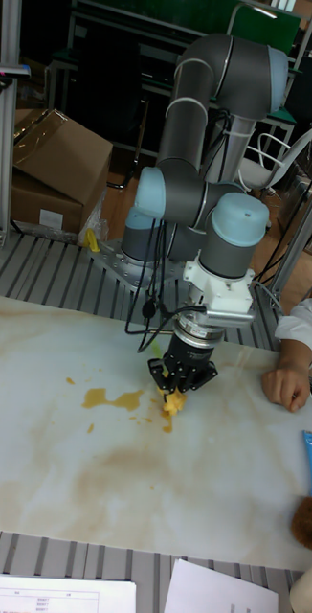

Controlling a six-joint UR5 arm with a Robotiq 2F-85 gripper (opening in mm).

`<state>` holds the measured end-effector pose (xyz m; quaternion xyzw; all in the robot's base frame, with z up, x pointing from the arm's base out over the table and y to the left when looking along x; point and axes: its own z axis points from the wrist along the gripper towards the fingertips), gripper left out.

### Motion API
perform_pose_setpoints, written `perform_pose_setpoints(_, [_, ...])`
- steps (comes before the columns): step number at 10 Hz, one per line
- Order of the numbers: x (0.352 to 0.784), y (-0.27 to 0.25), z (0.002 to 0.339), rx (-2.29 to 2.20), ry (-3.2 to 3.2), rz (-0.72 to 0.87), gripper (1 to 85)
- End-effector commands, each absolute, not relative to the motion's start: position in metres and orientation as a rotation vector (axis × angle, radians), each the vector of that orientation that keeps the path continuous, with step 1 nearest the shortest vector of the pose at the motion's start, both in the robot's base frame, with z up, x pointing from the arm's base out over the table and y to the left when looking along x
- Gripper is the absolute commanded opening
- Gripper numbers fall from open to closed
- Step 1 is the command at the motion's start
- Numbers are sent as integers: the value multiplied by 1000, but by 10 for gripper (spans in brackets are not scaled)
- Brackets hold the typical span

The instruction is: Scrub the table with a brush

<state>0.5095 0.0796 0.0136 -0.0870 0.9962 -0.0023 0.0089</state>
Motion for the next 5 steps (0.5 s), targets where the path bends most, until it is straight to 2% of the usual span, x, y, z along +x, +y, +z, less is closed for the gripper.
perform_pose_setpoints(1, [512, 60, 7, -278, 3107, 20, 17])
perform_pose_setpoints(5, [507, -11, 2, -480, 3066, 13, 17])
